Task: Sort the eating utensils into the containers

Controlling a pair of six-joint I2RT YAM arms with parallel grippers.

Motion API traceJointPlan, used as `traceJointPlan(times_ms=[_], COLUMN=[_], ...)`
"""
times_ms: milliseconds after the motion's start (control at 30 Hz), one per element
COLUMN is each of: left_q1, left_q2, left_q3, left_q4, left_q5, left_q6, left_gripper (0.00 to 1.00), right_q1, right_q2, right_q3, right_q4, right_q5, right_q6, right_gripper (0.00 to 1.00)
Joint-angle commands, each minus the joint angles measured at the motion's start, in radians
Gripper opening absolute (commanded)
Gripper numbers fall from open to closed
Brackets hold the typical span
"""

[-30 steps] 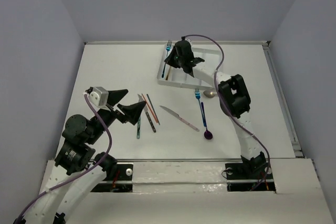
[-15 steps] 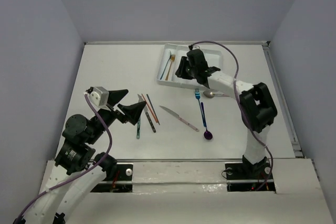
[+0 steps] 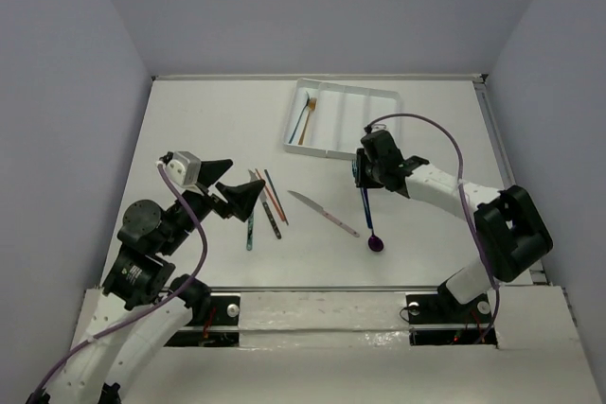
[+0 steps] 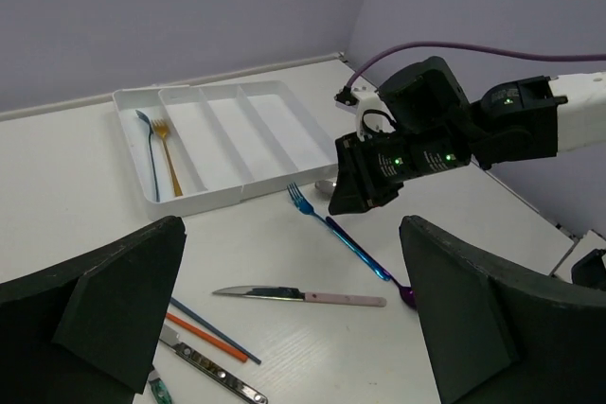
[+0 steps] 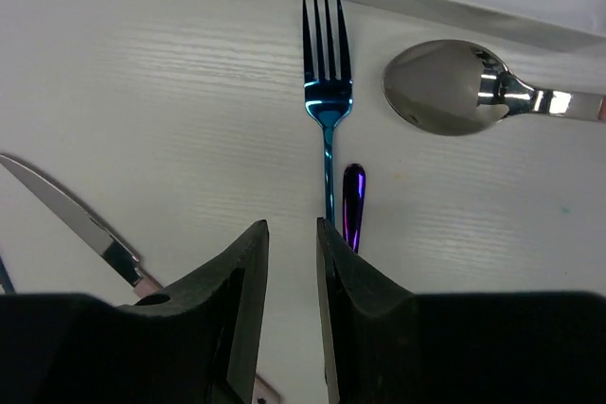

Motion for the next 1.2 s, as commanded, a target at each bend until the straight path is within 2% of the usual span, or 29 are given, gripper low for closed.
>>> traceJointPlan(times_ms=[0, 167, 1000, 1167], left_q1=[0.009, 0.019, 0.028, 0.028], left_q2=[0.010, 0.022, 0.029, 0.022], left_q3=[0.006, 0.006, 0.006, 0.005], left_q4=[0.049, 0.051, 0.055, 0.057], left_q5=[0.020, 0.028, 0.047, 0.045], left_q6=[0.003, 0.004, 0.000, 0.001], left_gripper=[0.99, 0.99, 0.99, 0.99], right_q1=[0.014, 0.014, 0.054, 0.074], right_q2=[-0.015, 0.030, 0.146, 0.182], right_q3=[-0.011, -0.002, 0.003, 0.031], right_q4=[-0.039, -0.042, -0.041, -0.074], right_q5=[0.073, 0.058, 0.106, 0.133], right_q6=[-0.015, -0.018, -0.003, 0.005], right_gripper=[0.32, 0.28, 0.29, 0.16])
